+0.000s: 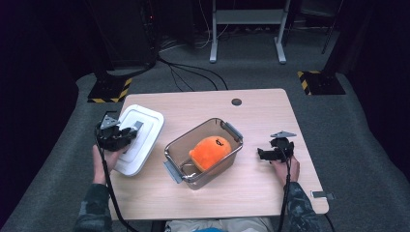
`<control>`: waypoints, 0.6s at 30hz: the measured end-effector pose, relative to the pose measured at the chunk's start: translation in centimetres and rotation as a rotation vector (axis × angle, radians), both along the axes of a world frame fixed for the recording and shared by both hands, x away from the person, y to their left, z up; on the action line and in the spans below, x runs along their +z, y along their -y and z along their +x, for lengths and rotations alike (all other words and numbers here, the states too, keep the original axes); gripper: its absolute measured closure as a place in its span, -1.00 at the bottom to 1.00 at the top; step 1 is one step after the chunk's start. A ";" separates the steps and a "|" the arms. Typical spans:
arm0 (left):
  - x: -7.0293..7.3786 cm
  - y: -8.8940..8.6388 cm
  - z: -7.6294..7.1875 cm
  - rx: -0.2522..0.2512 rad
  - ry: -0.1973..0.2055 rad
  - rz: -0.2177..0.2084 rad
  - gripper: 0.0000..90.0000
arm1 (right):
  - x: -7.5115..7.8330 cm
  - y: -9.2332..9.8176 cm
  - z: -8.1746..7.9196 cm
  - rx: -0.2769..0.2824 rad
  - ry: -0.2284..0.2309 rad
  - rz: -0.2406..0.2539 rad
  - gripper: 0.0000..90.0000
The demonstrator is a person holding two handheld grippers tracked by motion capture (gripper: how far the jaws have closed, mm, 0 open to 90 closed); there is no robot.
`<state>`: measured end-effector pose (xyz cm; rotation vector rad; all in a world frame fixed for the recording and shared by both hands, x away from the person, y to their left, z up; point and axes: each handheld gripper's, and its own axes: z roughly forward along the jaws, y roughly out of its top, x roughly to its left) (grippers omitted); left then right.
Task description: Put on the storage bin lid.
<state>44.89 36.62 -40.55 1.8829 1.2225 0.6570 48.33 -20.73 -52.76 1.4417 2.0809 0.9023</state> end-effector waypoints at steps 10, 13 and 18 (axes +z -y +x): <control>2.8 0.7 -0.5 -0.044 0.015 0.003 0.47 | 0.0 0.0 0.0 0.000 0.000 0.000 -0.88; 3.7 0.9 -0.5 -0.058 0.018 0.003 0.47 | 0.0 0.0 0.0 0.000 0.000 0.000 -0.88; 4.9 1.4 -0.5 -0.073 0.019 0.005 0.47 | 0.0 0.0 0.0 0.000 0.000 0.000 -0.88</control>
